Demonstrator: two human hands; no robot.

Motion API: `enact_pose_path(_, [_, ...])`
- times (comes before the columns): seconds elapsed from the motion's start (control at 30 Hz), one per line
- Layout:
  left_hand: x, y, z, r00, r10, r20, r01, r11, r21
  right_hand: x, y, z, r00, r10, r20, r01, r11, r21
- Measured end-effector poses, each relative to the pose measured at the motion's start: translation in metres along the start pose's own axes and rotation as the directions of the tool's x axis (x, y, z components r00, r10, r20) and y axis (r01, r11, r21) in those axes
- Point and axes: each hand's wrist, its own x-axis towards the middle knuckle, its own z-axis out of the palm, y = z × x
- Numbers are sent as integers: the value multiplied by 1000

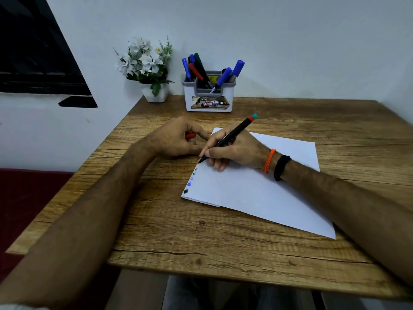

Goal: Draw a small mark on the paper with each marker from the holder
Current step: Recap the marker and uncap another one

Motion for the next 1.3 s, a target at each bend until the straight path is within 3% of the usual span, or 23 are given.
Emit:
enact_pose_path(0.43, [0,4,0,999,-43,-18,43,999,30,-1,-1,2,1000,3,9,-3,997,-79])
enact_pose_path(1.3, [-1,5,1,999,-41,-17,41,999,34,-1,-2,4,999,11,-31,-13,998,-69])
